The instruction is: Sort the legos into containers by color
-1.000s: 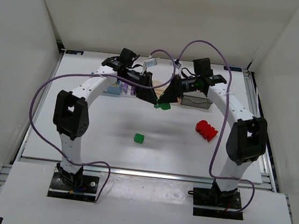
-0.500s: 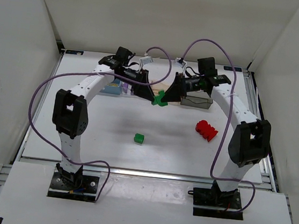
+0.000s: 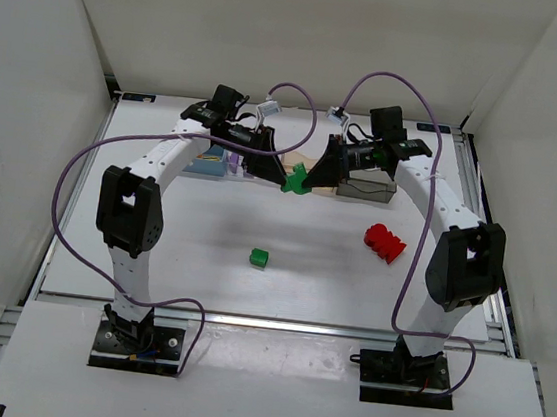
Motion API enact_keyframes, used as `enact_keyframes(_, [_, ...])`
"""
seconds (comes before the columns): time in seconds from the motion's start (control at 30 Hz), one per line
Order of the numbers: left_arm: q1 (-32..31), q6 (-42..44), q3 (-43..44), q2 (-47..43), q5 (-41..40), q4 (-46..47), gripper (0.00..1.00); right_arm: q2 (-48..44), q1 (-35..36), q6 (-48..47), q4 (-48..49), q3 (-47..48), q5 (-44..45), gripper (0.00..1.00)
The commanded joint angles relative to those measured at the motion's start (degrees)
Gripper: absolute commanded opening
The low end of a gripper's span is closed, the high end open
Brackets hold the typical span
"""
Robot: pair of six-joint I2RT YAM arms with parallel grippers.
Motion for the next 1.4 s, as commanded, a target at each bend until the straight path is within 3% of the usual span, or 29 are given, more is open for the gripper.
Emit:
enact_keyframes(0.0, [-0.29, 0.42, 1.11, -1.39, 1.67, 1.19, 0.22, -1.28, 0.01, -0.21, 1.96, 0.59, -3.16, 0.42])
enact_keyframes(0.33, [-0.29, 1.38, 0.06, -2.27, 1.40, 0.14, 0.22, -1.19, -0.17, -0.12, 2.67, -0.02, -4.40, 0.00])
enact_keyframes(0.9, [3.05, 15.97, -3.98, -5.17, -0.36, -16.02, 0.21, -4.79, -7.02, -0.74, 2.05, -3.18, -4.84, 0.00])
enact_keyframes(1.03, [3.14, 14.24, -5.82, -5.96, -2.72, -10.97, 0.21, -5.93, -9.12, -3.45, -0.84, -3.45, -4.40, 0.00])
enact_keyframes(1.07, [3.14, 7.61, -7.05, -7.18, -4.21, -6.68, 0.21, -6.37, -9.65, -3.98, -1.55, -3.45, -4.05, 0.00])
enact_keyframes(1.1, [3.05, 3.89, -10.28, -7.89, -7.53, 3.89, 0.21, -6.72, -10.18, -5.29, -2.08, -3.80, -3.17, 0.00])
enact_keyframes(1.17, [2.70, -2.98, -12.59, -8.86, -13.68, 13.10, 0.21, -8.03, -11.76, -6.18, -3.57, -4.42, -2.29, 0.00])
enact_keyframes(1.23, [1.39, -8.09, -11.47, -7.82, -24.05, 18.74, 0.20, -9.79, -12.99, -6.62, -4.10, -5.65, -0.62, 0.00])
enact_keyframes(1.37, [-1.34, -11.79, -4.80, -2.37, -39.35, 19.29, 0.15, -12.08, -14.05, -7.24, -5.24, -7.40, 3.24, 0.00])
